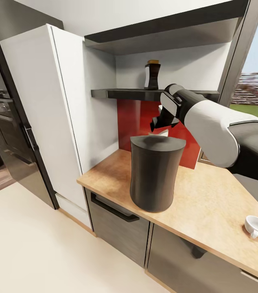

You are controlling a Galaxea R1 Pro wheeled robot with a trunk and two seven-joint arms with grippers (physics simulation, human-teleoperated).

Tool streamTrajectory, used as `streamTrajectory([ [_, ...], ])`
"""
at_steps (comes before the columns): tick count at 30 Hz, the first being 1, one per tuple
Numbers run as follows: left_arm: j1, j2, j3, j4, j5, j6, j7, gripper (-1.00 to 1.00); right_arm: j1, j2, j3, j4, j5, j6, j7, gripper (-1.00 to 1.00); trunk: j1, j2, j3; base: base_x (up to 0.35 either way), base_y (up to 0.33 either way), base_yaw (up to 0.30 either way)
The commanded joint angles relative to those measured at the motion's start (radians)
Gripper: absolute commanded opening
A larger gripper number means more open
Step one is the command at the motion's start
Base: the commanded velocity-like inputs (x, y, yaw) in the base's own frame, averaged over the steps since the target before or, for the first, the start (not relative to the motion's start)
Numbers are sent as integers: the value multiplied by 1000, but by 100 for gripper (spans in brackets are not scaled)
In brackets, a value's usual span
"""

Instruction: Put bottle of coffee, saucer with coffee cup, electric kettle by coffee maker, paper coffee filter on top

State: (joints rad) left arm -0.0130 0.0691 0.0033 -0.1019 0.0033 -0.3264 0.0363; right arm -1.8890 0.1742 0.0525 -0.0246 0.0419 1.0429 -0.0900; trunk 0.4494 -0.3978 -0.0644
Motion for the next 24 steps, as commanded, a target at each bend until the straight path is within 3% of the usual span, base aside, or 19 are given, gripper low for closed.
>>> streamTrajectory([
  [1, -1, 0, 0, 1, 1, -3, 2, 100, -1, 0, 4, -1, 3, 4, 3, 100, 1, -2, -2, 0, 0, 0],
  [17, -1, 0, -2, 1, 0, -3, 2, 100, -1, 0, 4, -2, 3, 4, 3, 100, 1, -2, -2, 0, 0, 0],
  [24, -1, -1, -2, 1, 0, -3, 2, 100, -1, 0, 5, -2, 0, 4, 3, 100, 1, -2, -2, -153, -103, 0],
])
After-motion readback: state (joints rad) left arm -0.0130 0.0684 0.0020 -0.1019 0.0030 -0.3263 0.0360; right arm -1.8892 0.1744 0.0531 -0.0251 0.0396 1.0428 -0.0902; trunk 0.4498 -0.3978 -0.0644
